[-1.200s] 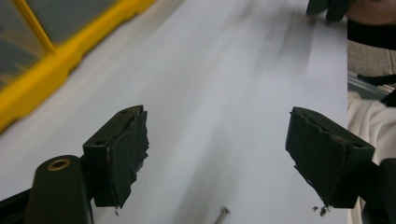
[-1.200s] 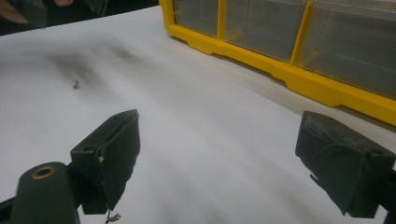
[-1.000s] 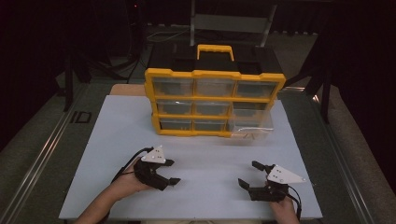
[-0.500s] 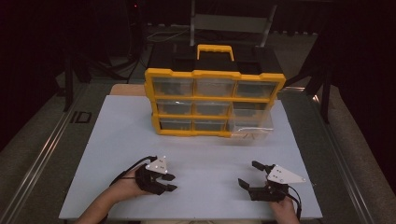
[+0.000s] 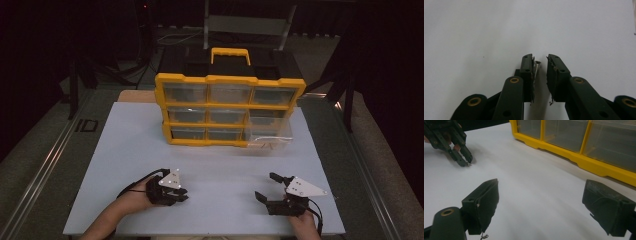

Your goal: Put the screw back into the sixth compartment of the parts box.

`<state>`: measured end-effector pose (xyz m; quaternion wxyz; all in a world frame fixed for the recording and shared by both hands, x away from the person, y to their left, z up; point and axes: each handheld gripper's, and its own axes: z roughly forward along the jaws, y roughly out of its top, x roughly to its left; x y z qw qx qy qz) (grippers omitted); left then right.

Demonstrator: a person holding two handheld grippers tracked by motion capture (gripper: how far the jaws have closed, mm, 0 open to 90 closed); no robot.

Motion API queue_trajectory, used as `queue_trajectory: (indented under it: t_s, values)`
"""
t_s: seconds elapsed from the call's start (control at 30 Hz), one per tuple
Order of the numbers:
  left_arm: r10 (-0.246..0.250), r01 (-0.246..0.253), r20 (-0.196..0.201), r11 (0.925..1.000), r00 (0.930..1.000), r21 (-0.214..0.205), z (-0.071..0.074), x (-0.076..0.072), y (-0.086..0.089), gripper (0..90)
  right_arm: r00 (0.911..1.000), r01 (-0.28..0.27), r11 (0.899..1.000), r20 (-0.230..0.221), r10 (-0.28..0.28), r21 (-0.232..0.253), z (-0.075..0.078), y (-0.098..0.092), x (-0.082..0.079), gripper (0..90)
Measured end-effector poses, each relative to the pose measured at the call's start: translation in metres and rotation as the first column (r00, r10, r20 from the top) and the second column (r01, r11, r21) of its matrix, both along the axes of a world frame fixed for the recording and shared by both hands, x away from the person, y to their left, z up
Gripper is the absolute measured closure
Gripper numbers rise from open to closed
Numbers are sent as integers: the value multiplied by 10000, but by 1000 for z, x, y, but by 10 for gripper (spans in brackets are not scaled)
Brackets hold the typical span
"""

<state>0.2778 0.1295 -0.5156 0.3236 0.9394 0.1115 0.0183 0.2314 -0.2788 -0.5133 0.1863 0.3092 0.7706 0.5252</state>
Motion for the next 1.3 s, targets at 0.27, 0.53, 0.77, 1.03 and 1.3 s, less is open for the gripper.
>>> queue_trajectory:
  t_s: [0.27, 0.53, 0.77, 1.03, 1.3]
  values:
    - [380, -377, -203, 9992, 9991, 154, 2, 1, -4, 877, 10000, 3, 10000, 0, -3, -4, 0, 0, 0, 139]
    - [1024, -1032, -300, 9943, 9943, -269, 10, 6, -4, 885, 10000, 9, 10000, -5, -9, 11, -1, 0, 1, 138]
    - [1419, -1418, -15, 9882, 9899, -573, 26, 9, -7, 885, 10000, 65, 10000, 4, -65, 67, 0, -1, 1, 138]
    - [1415, -1406, 101, 9884, 9899, -578, 40, 13, -18, 885, 10000, 55, 10000, 14, -55, 46, 0, -1, 1, 138]
    - [1414, -1392, 254, 9875, 9896, -743, 53, 18, -25, 885, 10000, 72, 10000, 41, -72, 64, 0, -2, 1, 139]
